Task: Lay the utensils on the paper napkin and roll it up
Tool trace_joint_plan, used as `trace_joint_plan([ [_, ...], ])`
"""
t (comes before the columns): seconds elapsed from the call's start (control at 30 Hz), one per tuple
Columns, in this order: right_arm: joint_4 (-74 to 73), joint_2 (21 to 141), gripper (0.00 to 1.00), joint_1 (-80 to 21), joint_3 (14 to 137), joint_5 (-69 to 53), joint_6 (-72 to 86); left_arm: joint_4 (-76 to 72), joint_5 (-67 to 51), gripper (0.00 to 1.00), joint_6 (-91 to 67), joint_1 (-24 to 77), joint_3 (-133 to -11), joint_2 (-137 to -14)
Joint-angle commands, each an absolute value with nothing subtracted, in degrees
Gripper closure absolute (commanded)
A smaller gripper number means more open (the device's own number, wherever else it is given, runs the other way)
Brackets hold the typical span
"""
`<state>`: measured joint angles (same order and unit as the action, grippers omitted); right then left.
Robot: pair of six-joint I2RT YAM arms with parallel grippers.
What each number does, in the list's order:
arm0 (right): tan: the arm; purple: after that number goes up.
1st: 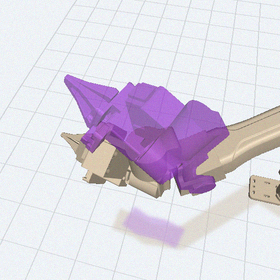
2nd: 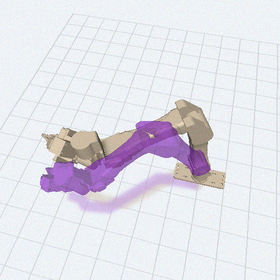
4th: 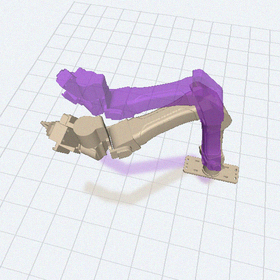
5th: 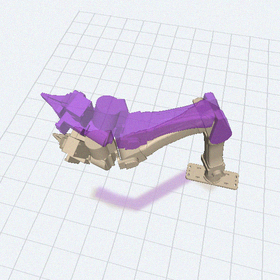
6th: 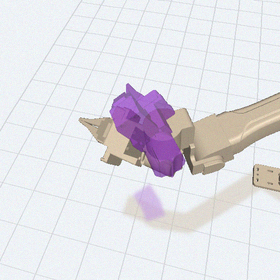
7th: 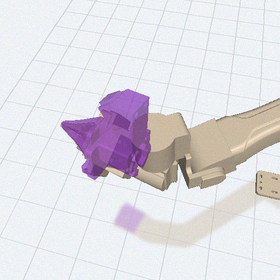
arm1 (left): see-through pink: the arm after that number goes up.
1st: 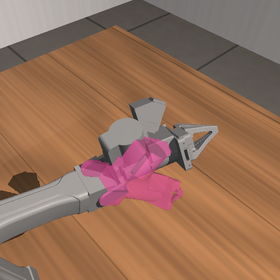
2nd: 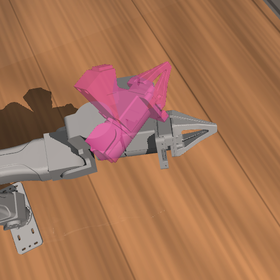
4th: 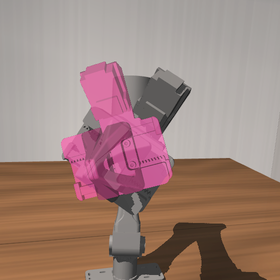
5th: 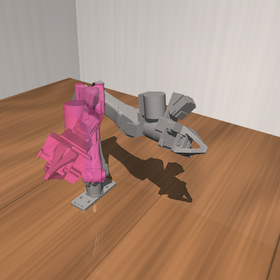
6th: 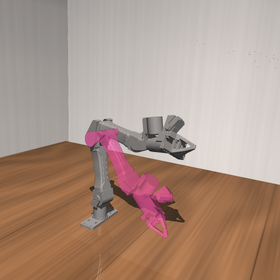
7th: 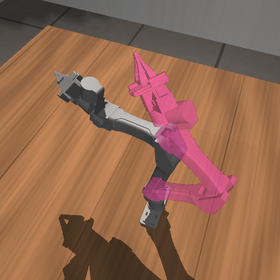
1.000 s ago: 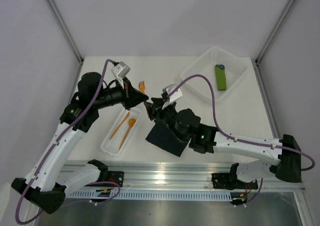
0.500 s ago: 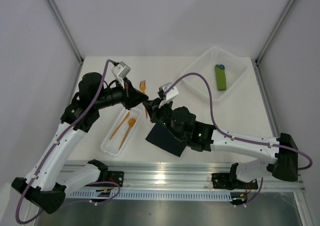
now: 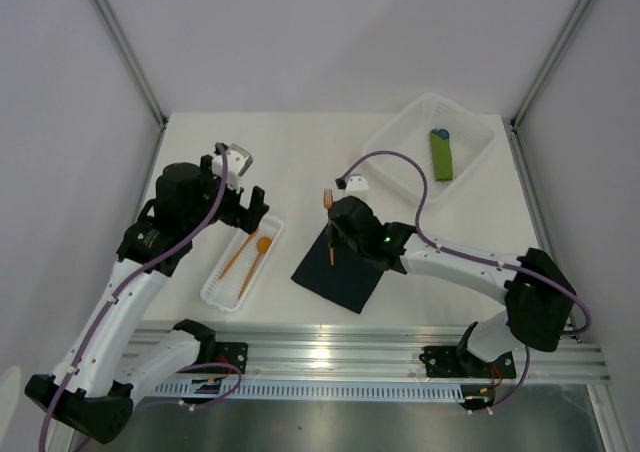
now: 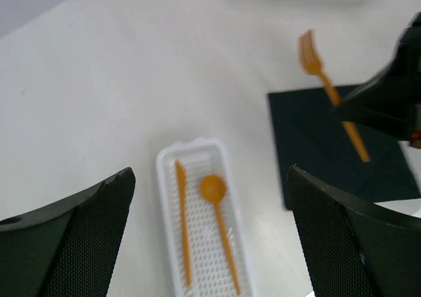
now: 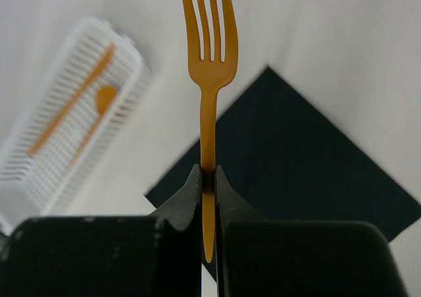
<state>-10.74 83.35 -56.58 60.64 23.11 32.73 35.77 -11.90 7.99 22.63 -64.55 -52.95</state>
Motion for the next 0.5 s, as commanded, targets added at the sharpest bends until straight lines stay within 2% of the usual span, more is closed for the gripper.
trace_joint_plan([
  [0.0,-17.3,88.2,1.0,-55.6,59.6,18.2,40.3,35.2,-3.1,0.01,15.1,15.8,-57.4,-51.5],
  [0.17,-18.4,92.9,1.0,-53.2,60.7,15.2,40.4,27.7,-1.7,0.01,15.0,8.9,-48.5,-51.9],
  [0.47,-18.6,99.1,1.0,-52.1,61.6,13.1,39.7,26.2,-4.0,0.0,14.5,7.3,-47.5,-53.2],
])
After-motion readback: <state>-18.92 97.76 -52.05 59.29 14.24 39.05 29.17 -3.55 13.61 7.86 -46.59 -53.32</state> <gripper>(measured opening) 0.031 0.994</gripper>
